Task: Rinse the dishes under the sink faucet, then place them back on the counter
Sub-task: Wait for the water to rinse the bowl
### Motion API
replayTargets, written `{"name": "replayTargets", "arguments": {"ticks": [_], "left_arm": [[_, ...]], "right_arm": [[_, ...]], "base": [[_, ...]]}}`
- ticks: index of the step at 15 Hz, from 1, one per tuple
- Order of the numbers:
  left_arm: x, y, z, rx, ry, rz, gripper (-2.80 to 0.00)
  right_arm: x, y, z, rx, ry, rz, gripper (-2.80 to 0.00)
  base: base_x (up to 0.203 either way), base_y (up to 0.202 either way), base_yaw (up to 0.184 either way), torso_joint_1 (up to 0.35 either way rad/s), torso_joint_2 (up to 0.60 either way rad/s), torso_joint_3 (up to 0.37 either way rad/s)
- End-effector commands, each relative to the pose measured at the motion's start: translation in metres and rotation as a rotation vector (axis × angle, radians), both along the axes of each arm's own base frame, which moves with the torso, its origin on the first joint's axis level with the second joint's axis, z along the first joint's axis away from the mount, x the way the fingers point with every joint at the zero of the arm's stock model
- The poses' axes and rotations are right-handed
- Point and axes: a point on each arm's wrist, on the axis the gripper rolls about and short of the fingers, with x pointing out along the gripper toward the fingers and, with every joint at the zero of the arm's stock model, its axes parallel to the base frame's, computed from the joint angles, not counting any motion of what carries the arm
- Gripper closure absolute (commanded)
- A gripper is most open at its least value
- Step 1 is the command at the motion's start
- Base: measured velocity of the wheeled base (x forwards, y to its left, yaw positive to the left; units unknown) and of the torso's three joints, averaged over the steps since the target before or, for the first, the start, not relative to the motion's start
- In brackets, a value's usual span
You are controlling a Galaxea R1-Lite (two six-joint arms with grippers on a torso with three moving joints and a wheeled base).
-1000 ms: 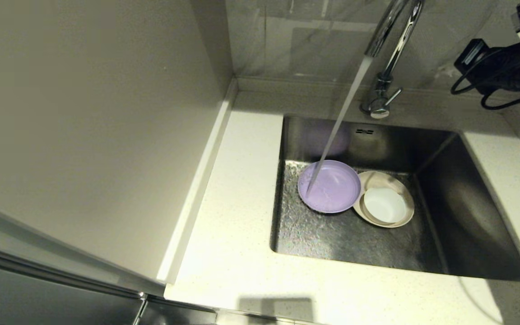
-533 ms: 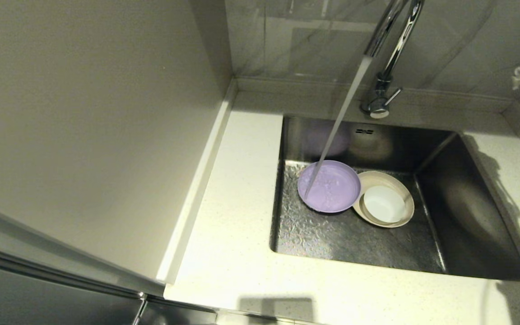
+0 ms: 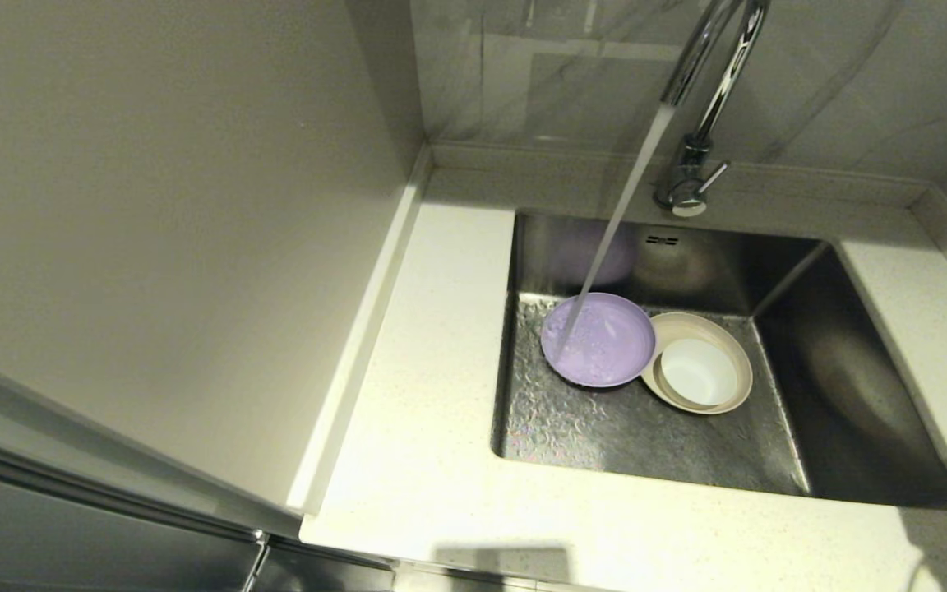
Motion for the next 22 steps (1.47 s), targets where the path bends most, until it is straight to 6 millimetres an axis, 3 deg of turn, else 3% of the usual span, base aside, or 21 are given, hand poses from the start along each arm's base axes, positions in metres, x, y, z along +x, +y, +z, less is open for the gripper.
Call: {"name": "replayTargets", "arguments": {"ticks": [1, 4, 5, 7, 16, 22], "left_arm": [[0.0, 0.0, 0.0, -0.001, -0.003, 0.001, 0.0], [0.0, 0.0, 0.0, -0.001, -0.003, 0.001, 0.0], [0.0, 0.0, 0.0, -0.001, -0.003, 0.001, 0.0], [0.0, 0.0, 0.0, -0.001, -0.003, 0.001, 0.0], [0.0, 0.0, 0.0, -0.001, -0.003, 0.001, 0.0], [0.0, 0.0, 0.0, -0.001, -0.003, 0.001, 0.0]], "right_arm": [[-0.046, 0.012, -0.053, -0.045, -0.052, -0.053, 0.0], [-0.047, 0.011, -0.111, -0.051, 0.019, -0.052, 0.0], [-0.049, 0.011, -0.119, -0.053, 0.03, -0.026, 0.0], [-0.053, 0.011, -0.118, -0.019, 0.006, 0.034, 0.0], [-0.051, 0.013, -0.168, 0.075, 0.137, 0.204, 0.0], [-0.072, 0.015, -0.181, -0.006, -0.08, 0.361, 0.0]], "base": [[0.0, 0.0, 0.0, 0.0, 0.0, 0.0], [0.0, 0.0, 0.0, 0.0, 0.0, 0.0], [0.0, 0.0, 0.0, 0.0, 0.0, 0.0], [0.0, 0.0, 0.0, 0.0, 0.0, 0.0], [0.0, 0.0, 0.0, 0.0, 0.0, 0.0], [0.0, 0.0, 0.0, 0.0, 0.0, 0.0]]}}
